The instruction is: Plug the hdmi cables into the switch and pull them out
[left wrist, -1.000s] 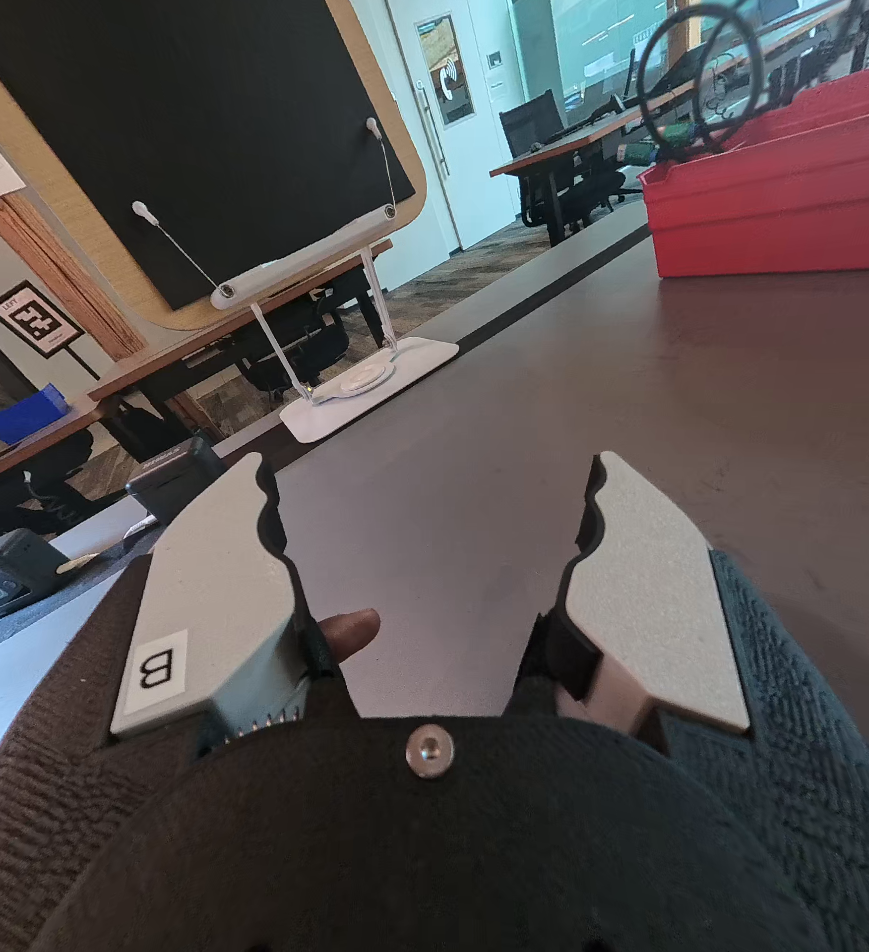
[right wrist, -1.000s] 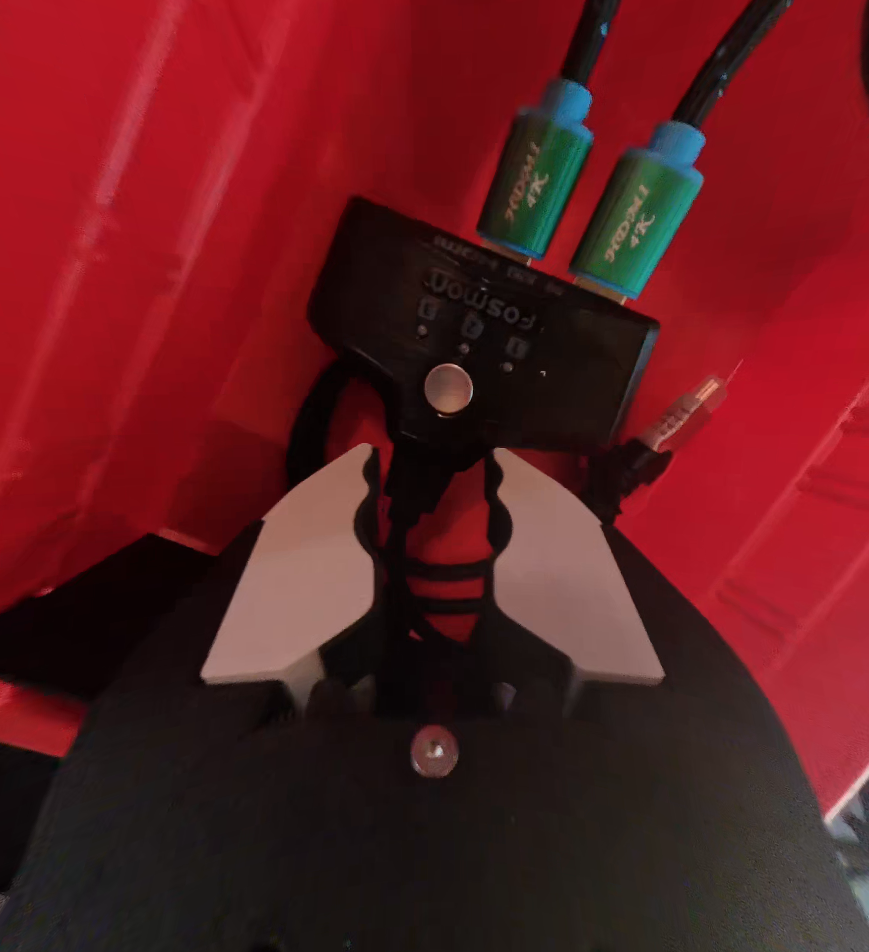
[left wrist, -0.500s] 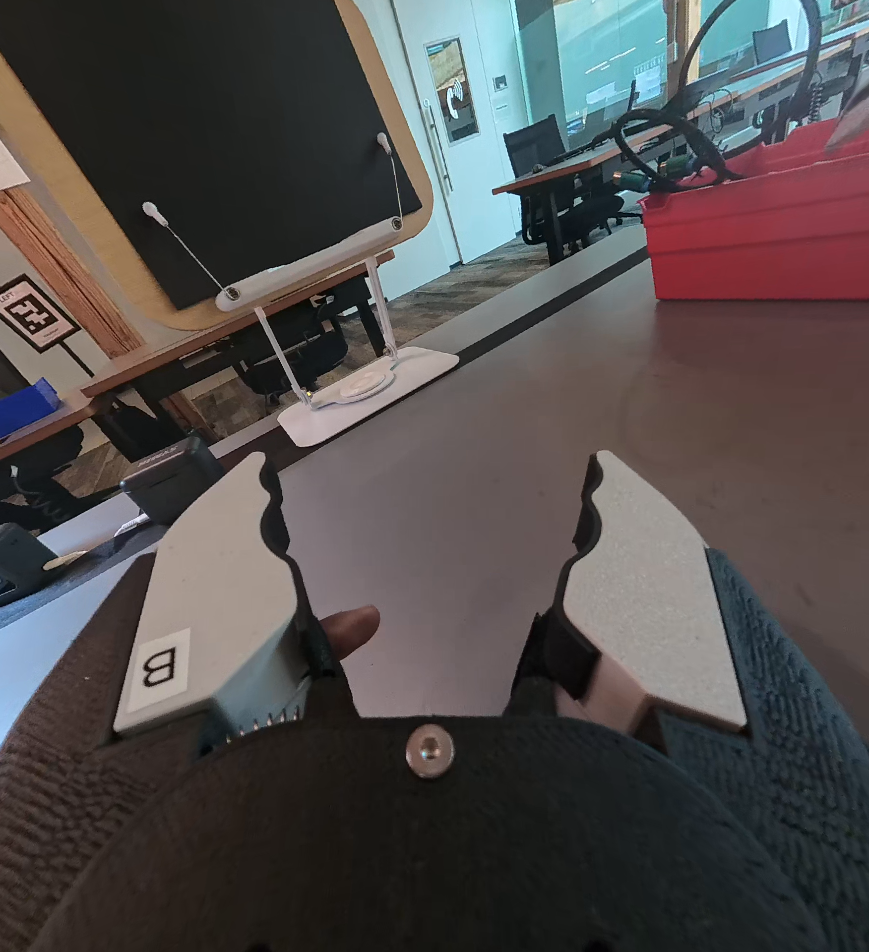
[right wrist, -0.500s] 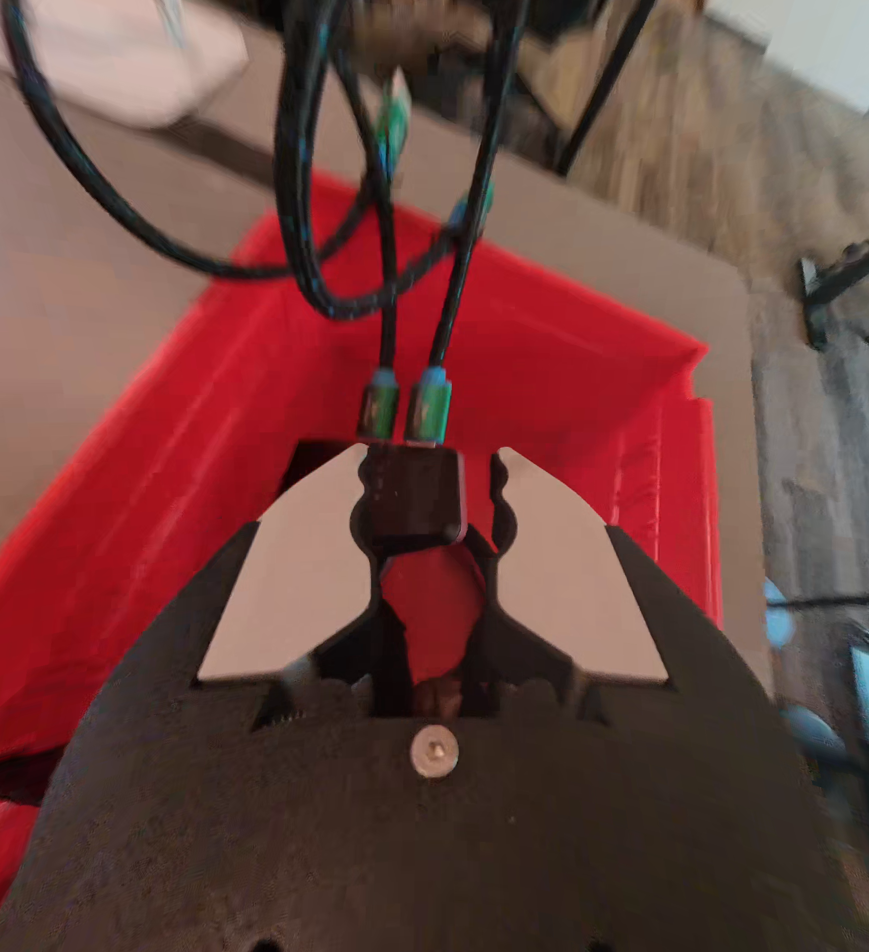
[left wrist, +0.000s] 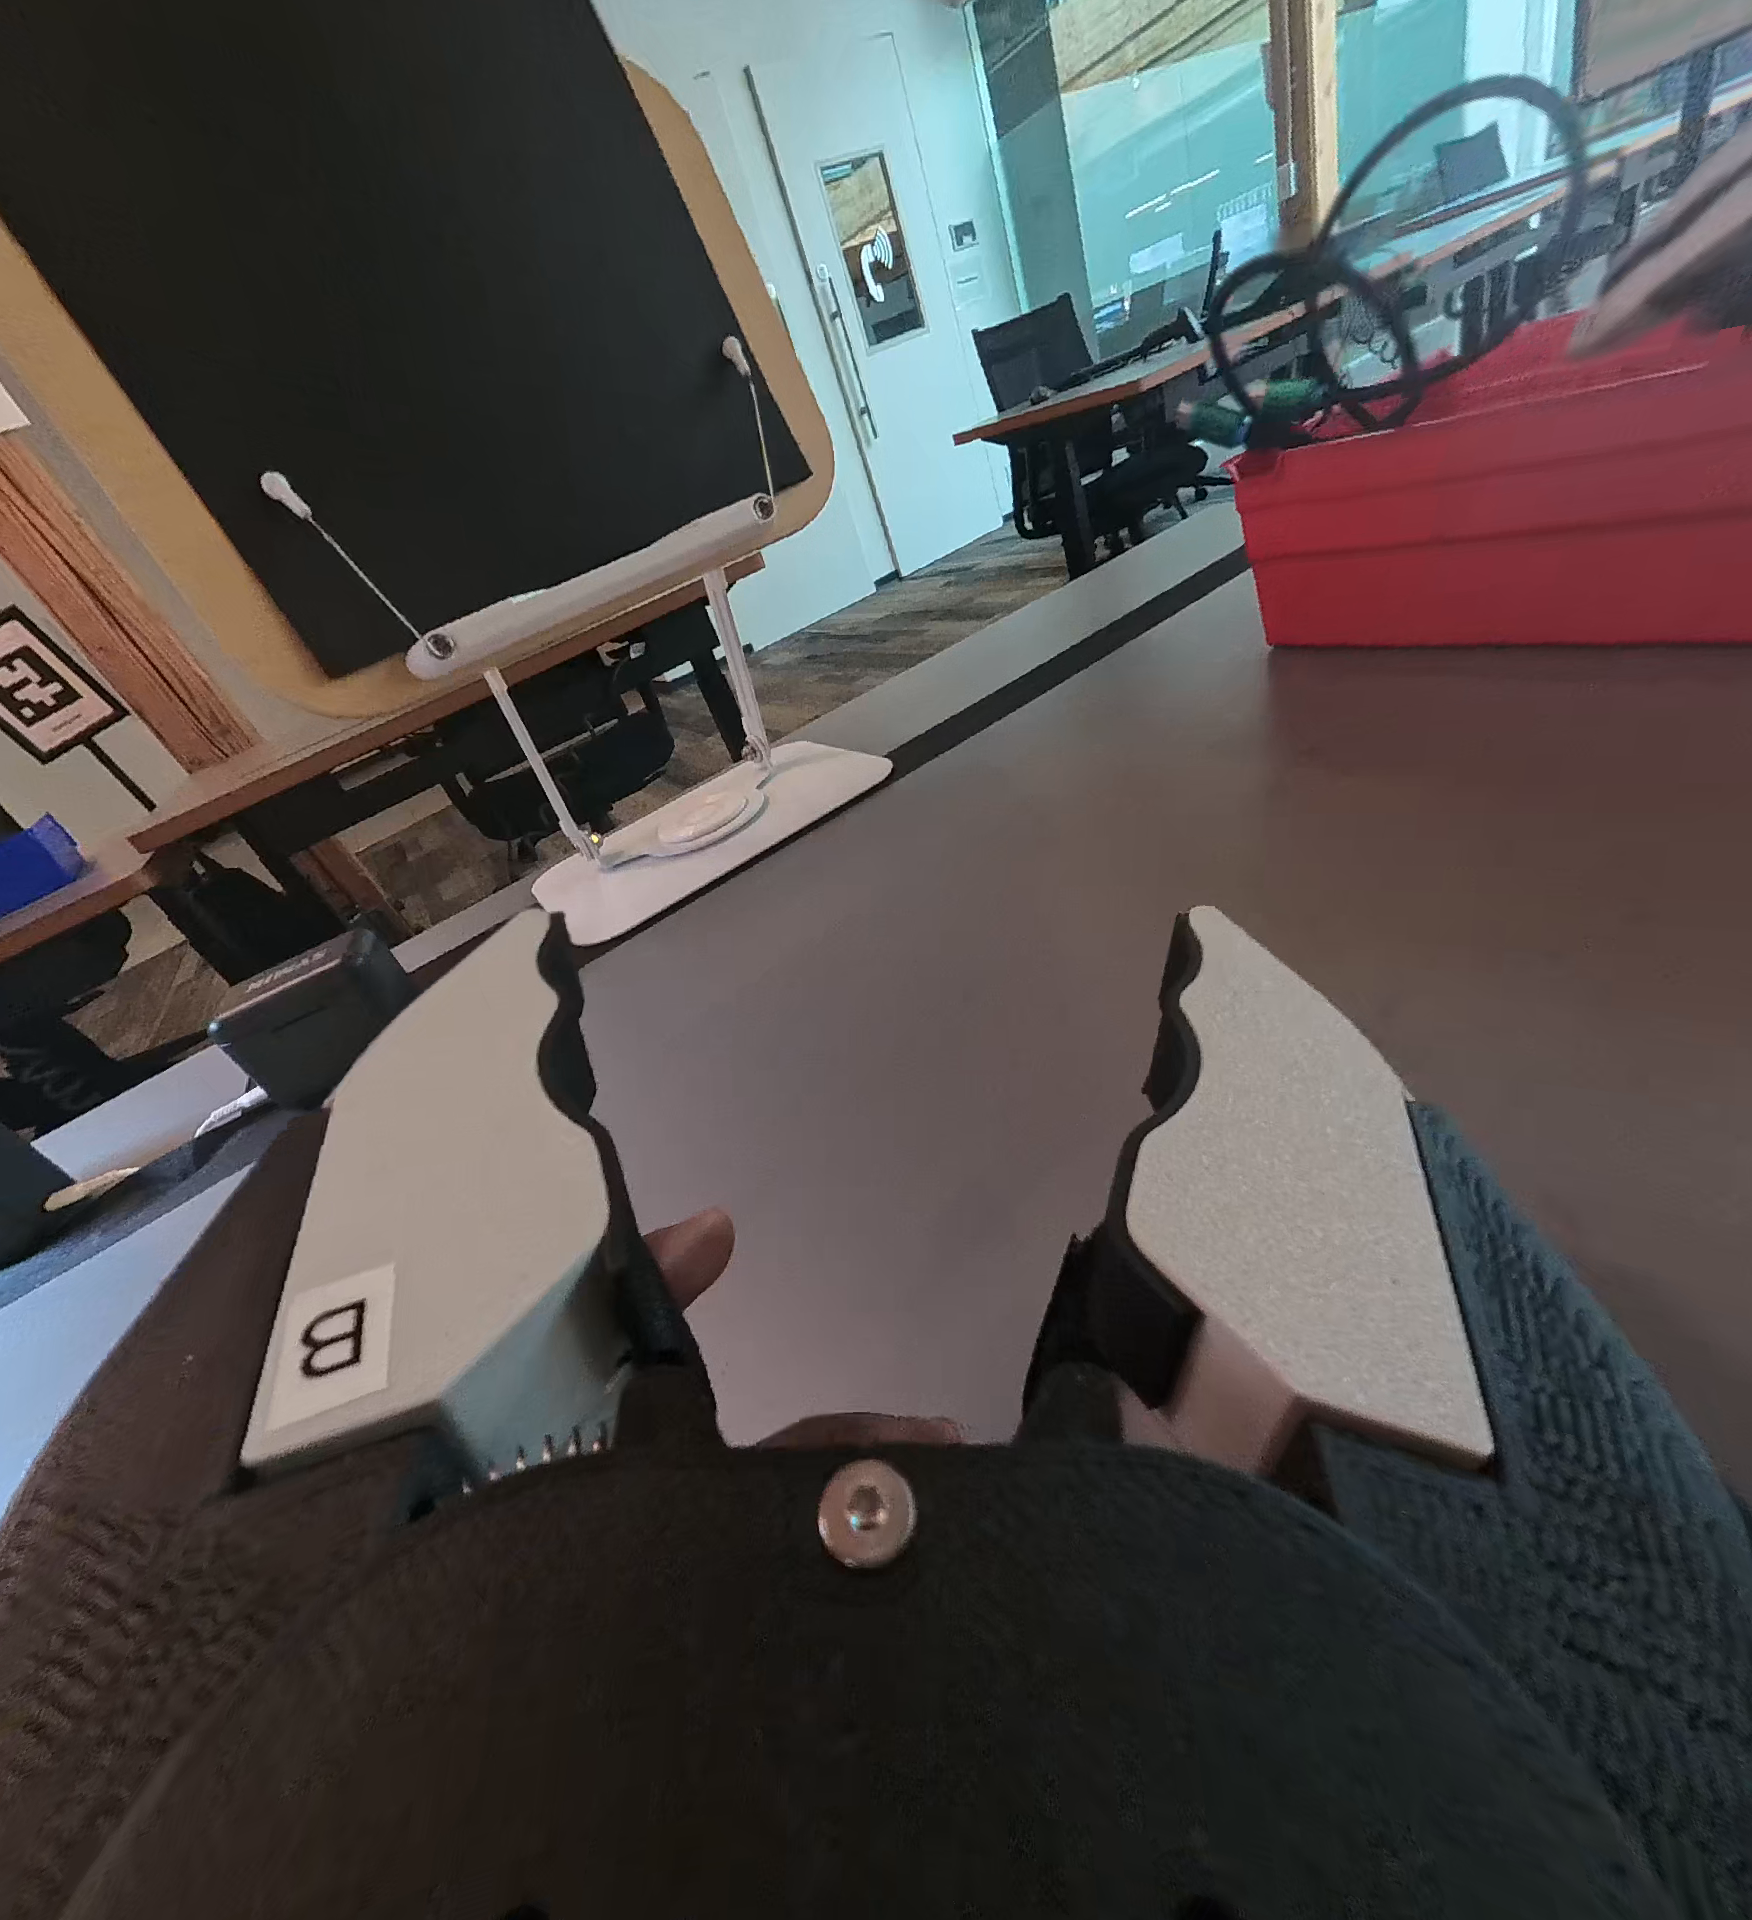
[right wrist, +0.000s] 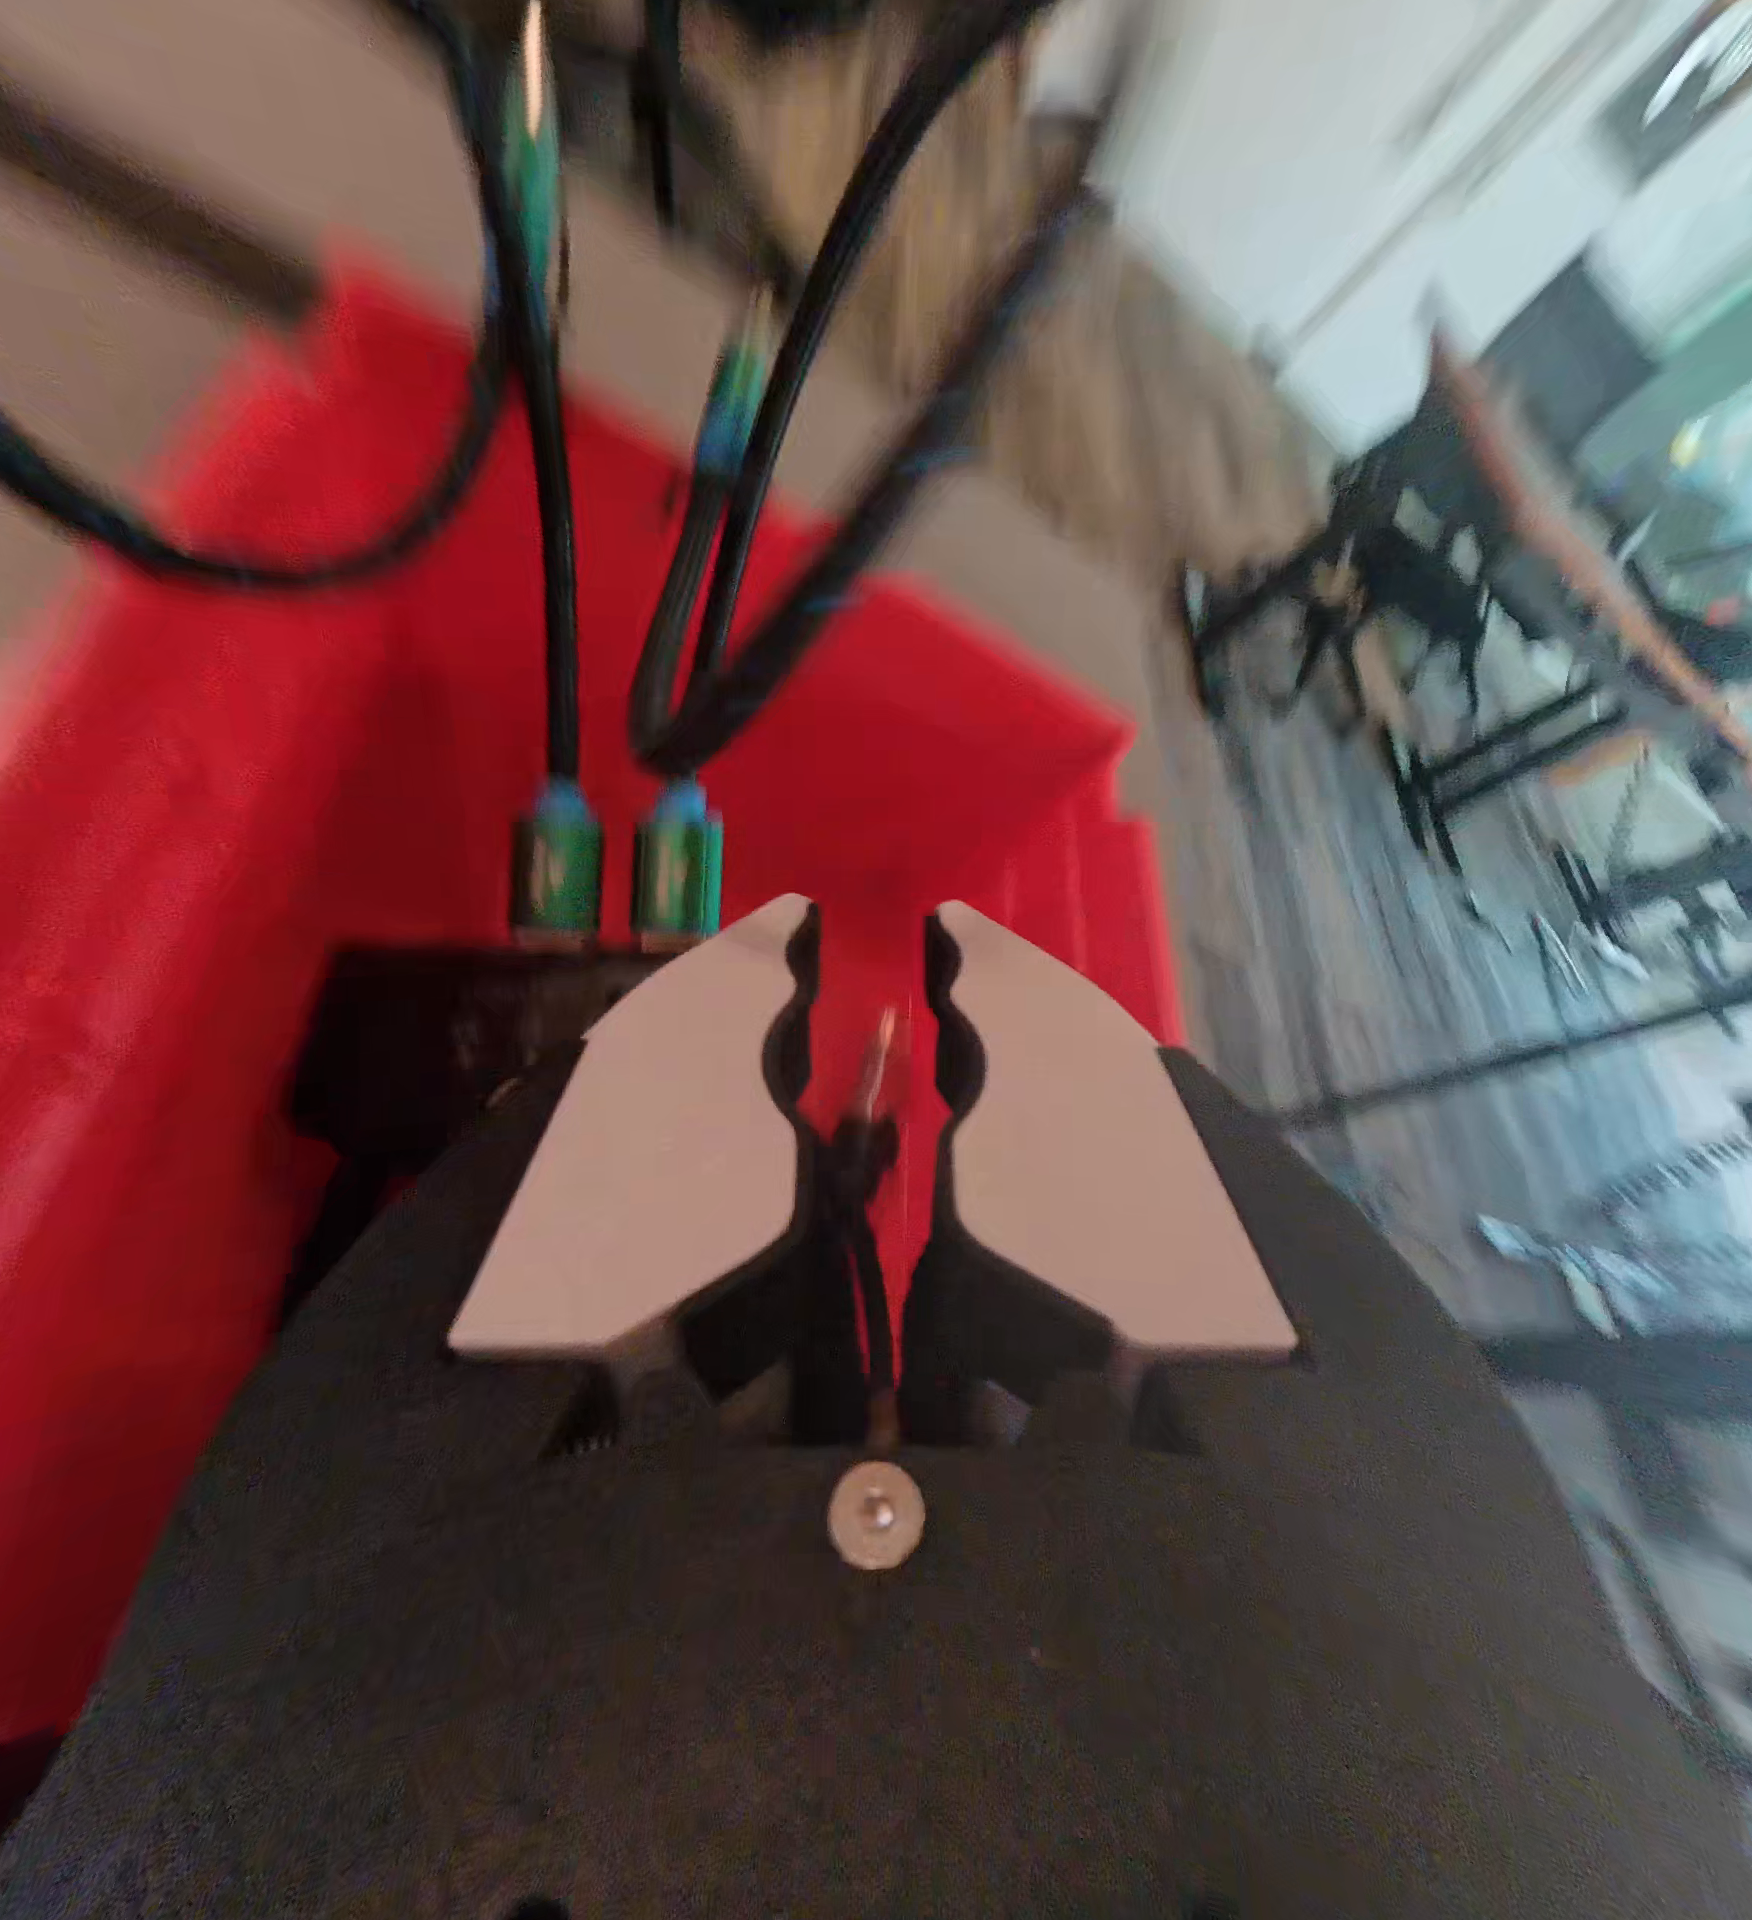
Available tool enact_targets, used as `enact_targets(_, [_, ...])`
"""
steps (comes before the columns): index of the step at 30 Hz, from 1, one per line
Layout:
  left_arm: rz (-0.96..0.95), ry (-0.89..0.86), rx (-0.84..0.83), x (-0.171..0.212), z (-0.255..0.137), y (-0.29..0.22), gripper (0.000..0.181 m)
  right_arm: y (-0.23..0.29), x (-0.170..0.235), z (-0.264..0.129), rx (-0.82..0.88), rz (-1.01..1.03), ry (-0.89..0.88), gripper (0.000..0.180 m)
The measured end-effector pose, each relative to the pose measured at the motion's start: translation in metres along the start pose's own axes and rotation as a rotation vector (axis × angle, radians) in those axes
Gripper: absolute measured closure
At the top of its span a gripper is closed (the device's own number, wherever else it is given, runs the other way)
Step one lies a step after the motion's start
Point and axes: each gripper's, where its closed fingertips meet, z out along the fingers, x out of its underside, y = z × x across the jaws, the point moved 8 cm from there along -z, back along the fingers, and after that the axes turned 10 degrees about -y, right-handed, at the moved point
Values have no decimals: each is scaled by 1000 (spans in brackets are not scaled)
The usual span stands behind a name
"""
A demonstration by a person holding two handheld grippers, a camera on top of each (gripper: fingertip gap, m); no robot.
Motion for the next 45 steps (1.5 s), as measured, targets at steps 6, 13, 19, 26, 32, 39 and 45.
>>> enact_targets(6, [30,-25,19,-6,0,-4,79,-2,-60,-110,-115,398,-1187,112])
enact_targets(13, [-17,-128,46,-23,-10,-7,84,73,-59,-178,-410,512,-1756,79])
enact_targets(19, [-112,-203,47,-74,-73,25,94,102,-65,-190,-519,406,-1761,75])
enact_targets(26, [-372,290,-12,-99,-138,173,96,107,-66,-187,-572,459,-1738,78])
enact_targets(32, [-405,1056,-101,-17,-143,256,82,117,-69,-186,-609,411,-1711,80])
enact_targets(39, [-351,1382,-74,58,-138,280,75,120,-69,-184,-627,393,-1694,81])
enact_targets(45, [-343,1515,-93,84,-143,287,75,121,-69,-184,-644,410,-1691,83])
